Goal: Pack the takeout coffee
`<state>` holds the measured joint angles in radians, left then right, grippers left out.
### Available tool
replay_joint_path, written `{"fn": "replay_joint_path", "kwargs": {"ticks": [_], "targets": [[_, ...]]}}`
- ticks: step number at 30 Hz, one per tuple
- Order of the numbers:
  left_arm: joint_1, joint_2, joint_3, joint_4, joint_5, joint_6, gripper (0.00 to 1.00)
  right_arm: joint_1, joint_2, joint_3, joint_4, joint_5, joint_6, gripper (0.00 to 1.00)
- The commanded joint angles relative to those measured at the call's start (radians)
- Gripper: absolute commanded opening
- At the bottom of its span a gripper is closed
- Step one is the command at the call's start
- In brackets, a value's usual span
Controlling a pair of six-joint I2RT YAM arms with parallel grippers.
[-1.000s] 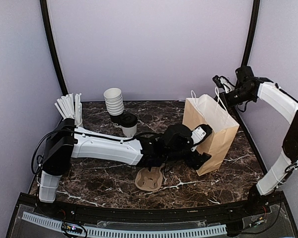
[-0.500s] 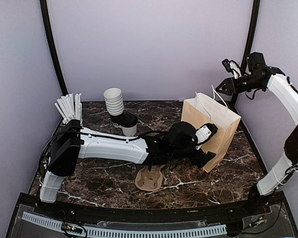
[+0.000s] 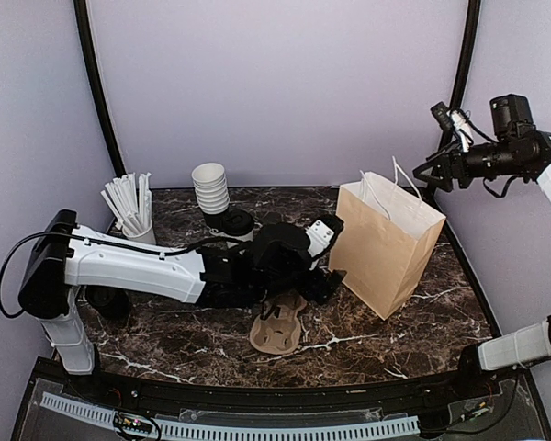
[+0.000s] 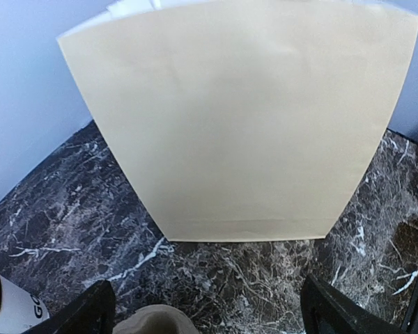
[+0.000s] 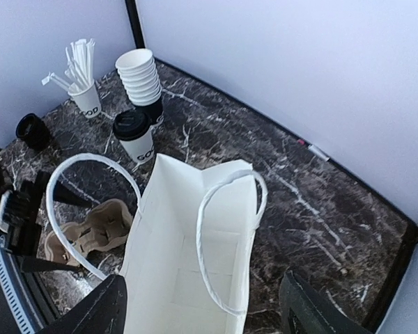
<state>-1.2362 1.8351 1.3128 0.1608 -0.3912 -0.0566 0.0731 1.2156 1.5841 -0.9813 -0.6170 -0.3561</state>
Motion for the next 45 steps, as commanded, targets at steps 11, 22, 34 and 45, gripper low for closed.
{"fn": "replay_joint_path", "kwargs": {"ticks": [11,22,34,45], "targets": [[-0.002,-0.081,-0.041,-0.121,-0.096,-0.047,0.89,0.057,0.218,0.018,-0.057,0.185,0.074,0.51],[-0.002,-0.092,-0.051,-0.139,-0.086,-0.046,0.88,0.057,0.324,0.113,-0.115,0.157,0.083,0.01],[0.030,-0.155,0.056,-0.672,0.111,-0.172,0.79,0.057,0.259,0.142,-0.076,0.146,0.023,0.00],[0.109,-0.058,0.125,-0.829,0.225,-0.465,0.67,0.060,0.228,0.090,-0.022,0.115,0.045,0.00]]}}
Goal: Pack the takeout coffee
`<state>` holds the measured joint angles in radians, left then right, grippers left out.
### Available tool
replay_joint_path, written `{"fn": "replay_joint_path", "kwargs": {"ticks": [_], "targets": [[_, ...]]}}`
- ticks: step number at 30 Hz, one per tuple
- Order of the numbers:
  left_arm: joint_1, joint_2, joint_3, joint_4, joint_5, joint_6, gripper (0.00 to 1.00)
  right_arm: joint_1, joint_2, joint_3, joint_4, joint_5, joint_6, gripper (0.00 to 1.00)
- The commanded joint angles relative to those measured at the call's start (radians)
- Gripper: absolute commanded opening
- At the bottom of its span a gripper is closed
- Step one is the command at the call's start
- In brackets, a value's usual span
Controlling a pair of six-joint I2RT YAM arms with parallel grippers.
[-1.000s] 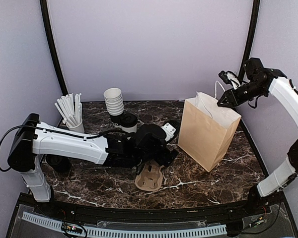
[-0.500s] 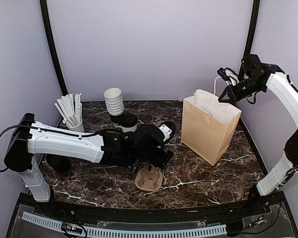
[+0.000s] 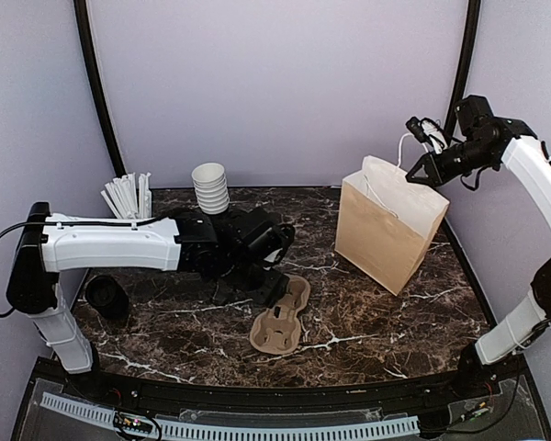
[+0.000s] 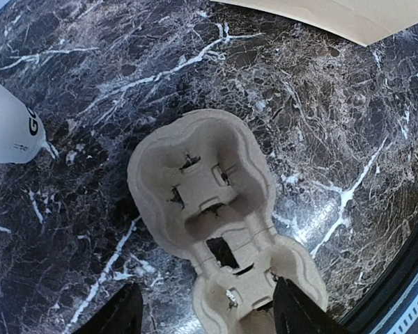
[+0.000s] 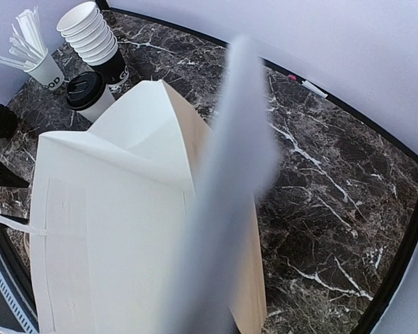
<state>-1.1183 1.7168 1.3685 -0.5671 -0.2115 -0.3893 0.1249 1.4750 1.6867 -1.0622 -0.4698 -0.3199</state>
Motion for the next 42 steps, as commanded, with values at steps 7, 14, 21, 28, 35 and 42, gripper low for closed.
{"fn": "replay_joint_path", "kwargs": {"ticks": [7,14,21,28,35,42], "targets": [[0.010,0.226,0.207,-0.180,0.017,-0.249,0.63,0.019,-0.057,-0.033,0.091,-0.042,0.018,0.00],[0.038,0.290,0.249,-0.197,0.060,-0.302,0.49,0.021,-0.076,-0.061,0.109,-0.037,0.015,0.00],[0.037,0.317,0.251,-0.171,0.127,-0.307,0.39,0.021,-0.069,-0.058,0.116,-0.038,0.012,0.00],[0.015,0.318,0.298,-0.237,0.111,-0.323,0.40,0.021,-0.062,-0.066,0.125,-0.041,0.010,0.00],[0.012,0.362,0.329,-0.288,0.121,-0.332,0.39,0.022,-0.058,-0.063,0.132,-0.051,0.017,0.00],[0.012,0.404,0.344,-0.310,0.132,-0.330,0.35,0.023,-0.055,-0.059,0.127,-0.052,0.015,0.00]]}}
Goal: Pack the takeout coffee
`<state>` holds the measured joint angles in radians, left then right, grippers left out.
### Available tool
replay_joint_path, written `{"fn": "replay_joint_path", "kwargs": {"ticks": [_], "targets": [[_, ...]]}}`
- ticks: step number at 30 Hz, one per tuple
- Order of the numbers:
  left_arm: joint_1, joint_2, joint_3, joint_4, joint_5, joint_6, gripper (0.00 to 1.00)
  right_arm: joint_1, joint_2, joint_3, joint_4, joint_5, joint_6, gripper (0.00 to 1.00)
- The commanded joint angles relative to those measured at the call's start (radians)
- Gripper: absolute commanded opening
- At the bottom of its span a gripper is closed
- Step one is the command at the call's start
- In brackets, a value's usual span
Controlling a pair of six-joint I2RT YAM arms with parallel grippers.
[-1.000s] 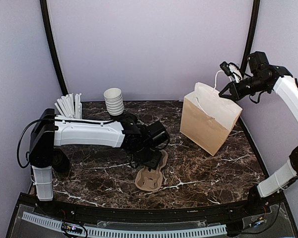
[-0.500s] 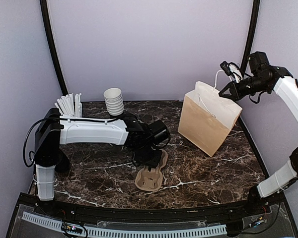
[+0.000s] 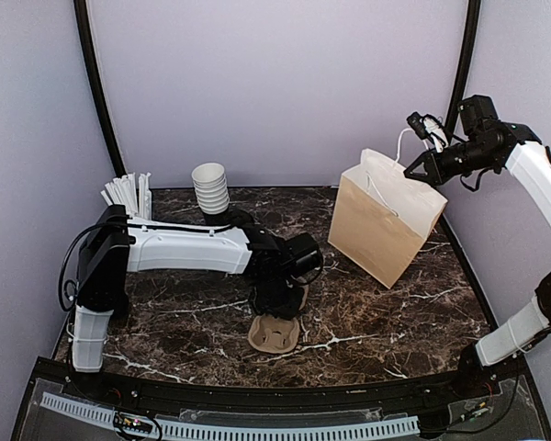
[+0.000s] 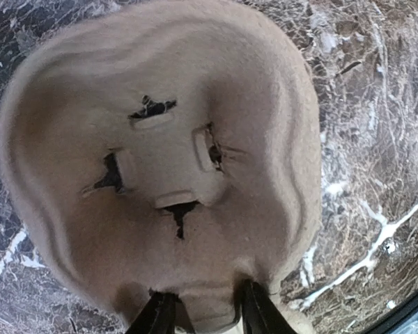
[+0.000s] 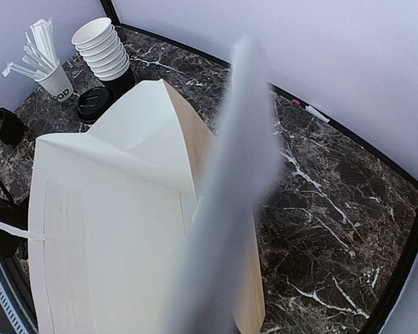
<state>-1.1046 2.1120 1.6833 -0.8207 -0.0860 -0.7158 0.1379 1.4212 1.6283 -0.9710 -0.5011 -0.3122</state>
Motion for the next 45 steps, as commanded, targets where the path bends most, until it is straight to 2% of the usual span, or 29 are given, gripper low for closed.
{"fn": "replay_joint_path", "kwargs": {"ticks": [1,9,15,21,27,33,35,41,45], "targets": [[-0.001,0.013,0.030,-0.057,0.005,-0.004,0.34,0.009,-0.001,-0.002,0.037,-0.020,0.008,0.00],[-0.007,0.025,0.059,-0.083,-0.014,0.012,0.24,0.009,-0.006,-0.007,0.038,-0.021,0.009,0.00],[-0.024,0.019,0.127,-0.169,-0.101,0.054,0.19,0.011,-0.010,-0.008,0.026,-0.022,-0.018,0.00],[-0.026,-0.039,0.134,-0.204,-0.146,0.133,0.17,0.030,-0.038,-0.035,-0.019,-0.052,-0.127,0.00],[-0.012,-0.195,0.125,-0.177,-0.160,0.264,0.15,0.093,-0.074,-0.053,-0.137,-0.051,-0.283,0.00],[0.000,-0.384,0.166,-0.102,-0.175,0.469,0.16,0.201,-0.107,-0.075,-0.191,-0.066,-0.320,0.00],[0.000,-0.469,0.157,-0.022,-0.174,0.549,0.16,0.242,-0.114,-0.090,-0.188,-0.068,-0.316,0.00],[-0.011,-0.635,0.059,0.260,-0.016,0.755,0.19,0.347,-0.111,-0.110,-0.181,-0.072,-0.288,0.00],[-0.027,-0.676,0.028,0.388,0.097,0.826,0.20,0.373,-0.109,-0.104,-0.193,-0.107,-0.288,0.00]]}}
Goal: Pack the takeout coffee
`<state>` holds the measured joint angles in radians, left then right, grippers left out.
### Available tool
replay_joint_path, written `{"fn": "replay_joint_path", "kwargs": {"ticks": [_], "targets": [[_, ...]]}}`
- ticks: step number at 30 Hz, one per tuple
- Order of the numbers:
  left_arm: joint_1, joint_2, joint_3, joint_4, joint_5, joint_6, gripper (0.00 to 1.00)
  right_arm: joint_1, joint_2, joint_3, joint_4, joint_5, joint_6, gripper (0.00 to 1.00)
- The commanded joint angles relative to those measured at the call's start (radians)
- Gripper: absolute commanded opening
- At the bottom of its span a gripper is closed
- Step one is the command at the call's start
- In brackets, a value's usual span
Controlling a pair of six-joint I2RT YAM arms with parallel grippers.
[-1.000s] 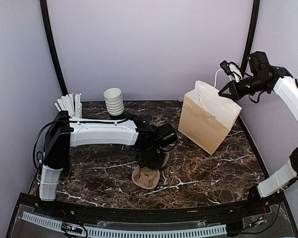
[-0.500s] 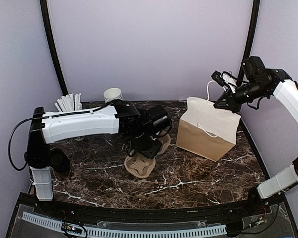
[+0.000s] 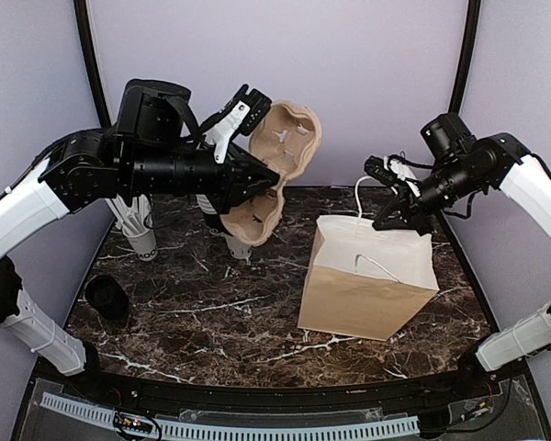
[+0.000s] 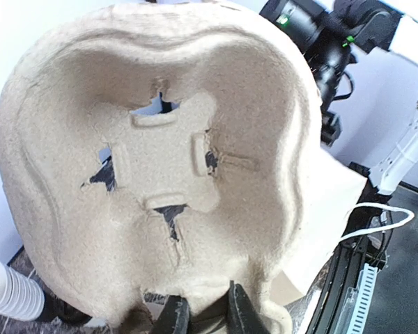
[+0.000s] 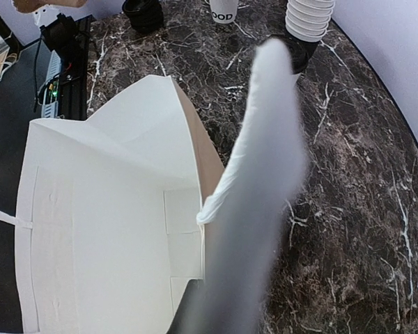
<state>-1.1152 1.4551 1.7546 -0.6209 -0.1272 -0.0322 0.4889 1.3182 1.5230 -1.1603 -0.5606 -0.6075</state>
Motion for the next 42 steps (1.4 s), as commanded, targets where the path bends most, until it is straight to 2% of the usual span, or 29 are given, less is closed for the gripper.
{"fn": "replay_joint_path", "kwargs": {"ticks": [1,11,19,32,42], "targets": [[-0.021,-0.019,-0.045,0.203,0.181,0.151,0.19,0.023,-0.004,0.002,-0.006,-0.055,0.007,0.00],[-0.044,0.121,-0.026,0.416,0.517,0.266,0.20,0.048,0.023,-0.001,-0.014,-0.110,0.000,0.00],[-0.049,0.267,0.117,0.387,0.672,0.329,0.21,0.067,0.023,-0.009,-0.012,-0.109,0.000,0.00],[-0.058,0.403,0.308,0.318,0.742,0.375,0.21,0.072,0.037,-0.004,-0.011,-0.099,-0.003,0.00],[-0.077,0.458,0.285,0.182,0.699,0.426,0.21,0.072,0.024,0.032,-0.030,-0.062,-0.005,0.00]]}}
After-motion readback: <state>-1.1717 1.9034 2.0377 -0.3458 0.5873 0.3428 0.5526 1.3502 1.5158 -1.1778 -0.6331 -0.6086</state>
